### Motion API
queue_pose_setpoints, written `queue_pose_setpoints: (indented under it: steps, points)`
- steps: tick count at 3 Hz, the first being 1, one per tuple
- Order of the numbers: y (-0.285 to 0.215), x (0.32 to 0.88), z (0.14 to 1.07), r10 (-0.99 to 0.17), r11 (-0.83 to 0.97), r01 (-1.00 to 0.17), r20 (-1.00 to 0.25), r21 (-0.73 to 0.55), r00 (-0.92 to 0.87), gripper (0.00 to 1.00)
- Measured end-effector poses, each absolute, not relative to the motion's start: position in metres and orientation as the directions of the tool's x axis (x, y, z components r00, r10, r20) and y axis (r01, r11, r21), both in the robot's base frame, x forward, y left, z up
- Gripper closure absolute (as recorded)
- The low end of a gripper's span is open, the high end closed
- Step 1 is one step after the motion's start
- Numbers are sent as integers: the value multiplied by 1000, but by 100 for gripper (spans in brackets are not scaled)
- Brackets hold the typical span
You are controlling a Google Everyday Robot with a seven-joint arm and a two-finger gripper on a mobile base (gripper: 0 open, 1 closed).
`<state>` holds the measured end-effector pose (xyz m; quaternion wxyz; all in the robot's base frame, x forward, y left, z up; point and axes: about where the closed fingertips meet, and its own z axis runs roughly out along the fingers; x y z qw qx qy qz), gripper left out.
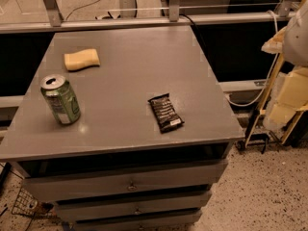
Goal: Move rxbar chocolate near green can
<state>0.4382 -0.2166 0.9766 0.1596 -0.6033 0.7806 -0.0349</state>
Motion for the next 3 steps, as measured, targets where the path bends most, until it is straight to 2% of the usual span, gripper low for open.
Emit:
queue_pose_setpoints:
  steps: [1,2,3]
  points:
    - [-215,439,976,-952,273,-930,-210,-245,-224,0]
    - [-188,459,960,-919,347,-916,-269,-200,-289,0]
    - [-132,480,927,-862,425,-898,-355,-115,-363,0]
